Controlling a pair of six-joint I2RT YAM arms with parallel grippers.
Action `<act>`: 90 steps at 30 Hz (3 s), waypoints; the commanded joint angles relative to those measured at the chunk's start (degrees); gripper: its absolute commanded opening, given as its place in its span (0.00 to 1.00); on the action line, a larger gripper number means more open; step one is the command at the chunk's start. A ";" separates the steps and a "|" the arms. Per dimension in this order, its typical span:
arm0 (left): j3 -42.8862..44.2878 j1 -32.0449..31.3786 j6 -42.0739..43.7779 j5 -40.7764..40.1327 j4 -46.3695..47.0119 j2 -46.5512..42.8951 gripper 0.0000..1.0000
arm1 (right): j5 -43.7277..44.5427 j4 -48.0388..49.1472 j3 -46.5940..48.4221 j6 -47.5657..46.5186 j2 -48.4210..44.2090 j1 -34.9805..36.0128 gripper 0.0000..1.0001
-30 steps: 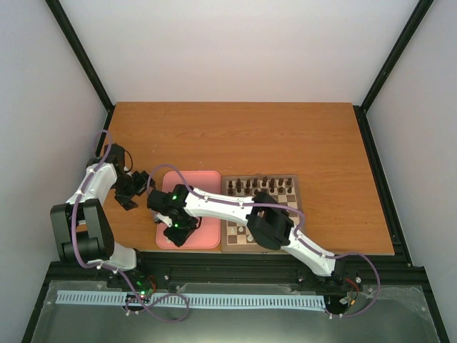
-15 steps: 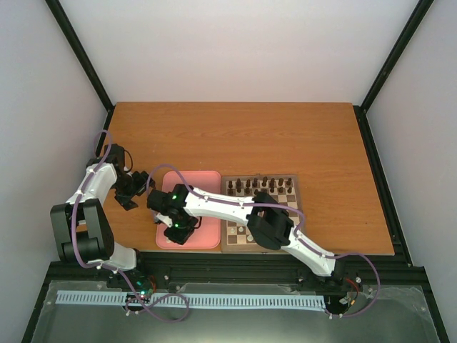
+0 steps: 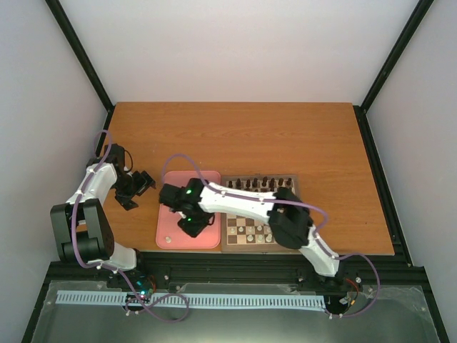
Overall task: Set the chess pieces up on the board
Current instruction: Pick up the chess piece from the storage box, then place the chess piece on the chessboard, then pick up the chess piece from the storage box.
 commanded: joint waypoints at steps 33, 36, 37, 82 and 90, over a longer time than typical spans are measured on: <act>1.29 -0.42 -0.55 0.70 0.71 0.98 1.00 | 5.01 7.58 -42.78 16.16 -29.44 -2.84 0.03; 1.13 -0.40 -0.48 0.67 0.66 0.86 1.00 | 5.68 7.13 -42.80 16.18 -28.72 -2.87 0.03; 1.08 -0.45 -0.46 0.70 0.60 0.80 1.00 | 5.71 7.08 -42.76 16.16 -28.54 -2.85 0.03; 0.74 -0.46 -0.55 0.54 0.91 0.12 1.00 | 3.38 5.62 -16.19 5.25 -22.19 -2.50 0.46; 1.10 -0.48 -0.46 0.07 0.47 -0.25 1.00 | -3.97 11.57 -1.65 -0.62 -6.23 -0.98 0.47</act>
